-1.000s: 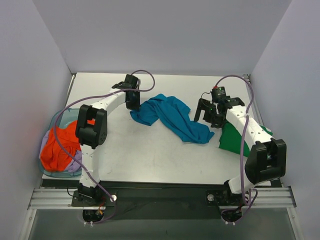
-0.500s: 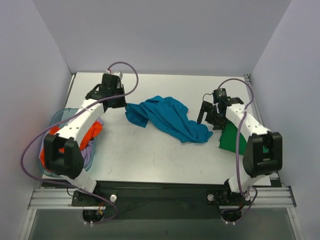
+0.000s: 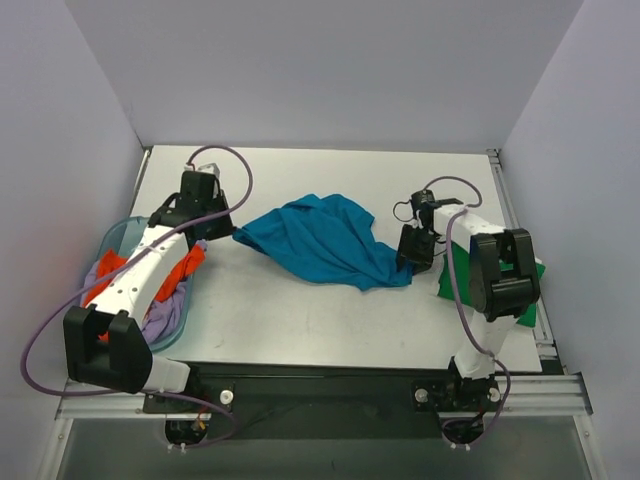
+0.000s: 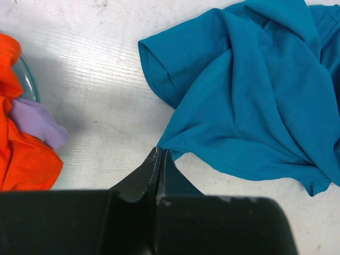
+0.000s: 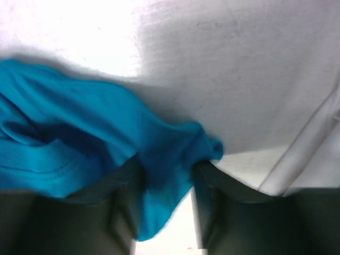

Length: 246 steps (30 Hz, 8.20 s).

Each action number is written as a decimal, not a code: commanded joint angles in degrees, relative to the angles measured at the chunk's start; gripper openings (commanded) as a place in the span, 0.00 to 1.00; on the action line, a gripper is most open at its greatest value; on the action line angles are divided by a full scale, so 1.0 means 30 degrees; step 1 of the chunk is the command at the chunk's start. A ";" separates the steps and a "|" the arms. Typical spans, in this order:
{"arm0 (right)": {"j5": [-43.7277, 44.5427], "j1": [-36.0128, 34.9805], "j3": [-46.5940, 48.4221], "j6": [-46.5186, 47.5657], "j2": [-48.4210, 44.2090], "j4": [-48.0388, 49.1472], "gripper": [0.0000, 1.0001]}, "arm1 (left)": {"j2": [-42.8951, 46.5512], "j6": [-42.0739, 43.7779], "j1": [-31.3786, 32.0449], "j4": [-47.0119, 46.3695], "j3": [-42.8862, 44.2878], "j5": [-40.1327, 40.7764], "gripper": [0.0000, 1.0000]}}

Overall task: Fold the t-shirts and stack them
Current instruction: Flatten out the tshirt

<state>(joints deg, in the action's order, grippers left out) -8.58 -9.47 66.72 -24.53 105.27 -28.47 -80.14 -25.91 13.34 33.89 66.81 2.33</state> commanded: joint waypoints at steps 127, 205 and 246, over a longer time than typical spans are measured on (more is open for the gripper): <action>-0.5549 0.1839 1.3982 0.0269 -0.4095 -0.9611 0.00 | 0.1342 0.1461 -0.4829 -0.2067 0.5792 -0.1713 0.00; -0.3029 -0.3668 -0.1029 0.0356 -0.2426 -0.6301 0.28 | 0.8637 0.1283 -0.4741 -0.0545 -0.5042 -0.2036 0.00; -0.2590 -0.1268 1.0624 -0.0114 -0.5266 -0.9846 0.00 | 0.6294 0.0288 -0.4770 -0.2329 0.0257 -0.2065 0.00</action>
<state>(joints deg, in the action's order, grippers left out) -17.28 -15.31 92.86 -25.30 92.33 -52.53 -60.82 -23.79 -0.84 31.77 62.06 -3.55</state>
